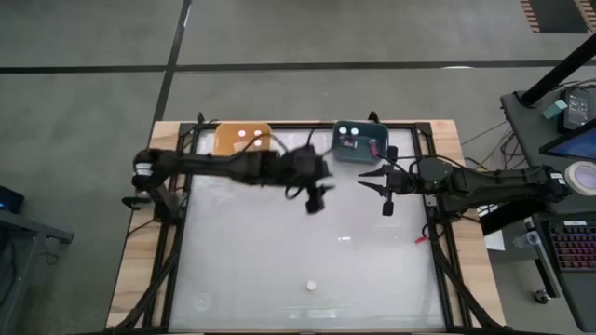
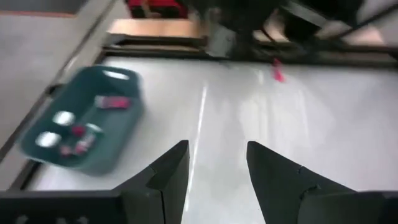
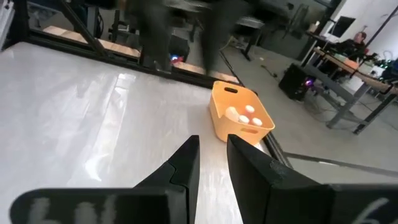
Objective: Pick and place medicine bottles into bin by pill shape (circle, oval)
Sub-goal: Put the orange tablet bottle into the yellow bin
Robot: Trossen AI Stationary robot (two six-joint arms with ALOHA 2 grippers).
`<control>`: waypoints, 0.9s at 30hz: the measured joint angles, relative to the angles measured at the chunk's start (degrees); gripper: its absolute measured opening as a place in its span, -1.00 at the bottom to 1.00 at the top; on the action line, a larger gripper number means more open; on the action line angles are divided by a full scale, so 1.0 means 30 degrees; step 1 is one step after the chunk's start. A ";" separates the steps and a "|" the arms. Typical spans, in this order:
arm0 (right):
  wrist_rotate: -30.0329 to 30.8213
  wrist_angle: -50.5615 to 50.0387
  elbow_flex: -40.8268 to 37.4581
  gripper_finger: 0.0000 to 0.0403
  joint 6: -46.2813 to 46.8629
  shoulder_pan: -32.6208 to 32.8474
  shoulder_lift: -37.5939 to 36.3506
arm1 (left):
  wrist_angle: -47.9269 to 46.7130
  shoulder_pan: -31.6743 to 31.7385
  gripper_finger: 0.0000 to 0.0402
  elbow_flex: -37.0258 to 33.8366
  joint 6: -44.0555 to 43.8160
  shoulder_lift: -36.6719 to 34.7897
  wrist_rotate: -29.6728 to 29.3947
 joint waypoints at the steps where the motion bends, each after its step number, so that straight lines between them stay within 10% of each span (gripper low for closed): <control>1: -0.0014 0.0021 0.0000 -0.64 0.0152 0.0000 0.0024 | -0.0102 -0.0468 -0.27 -0.0360 0.0122 -0.0256 0.0000; 13: -0.3199 -0.0489 -0.0510 -0.64 0.6517 0.0171 0.1013 | -0.0080 -0.5141 -0.27 -0.3625 0.0917 -0.1259 0.0058; 27: -0.3473 -0.0249 -0.0092 -0.64 0.9725 0.4012 0.5683 | 0.0097 -0.5590 -0.27 -0.4416 0.0850 -0.1983 -0.0029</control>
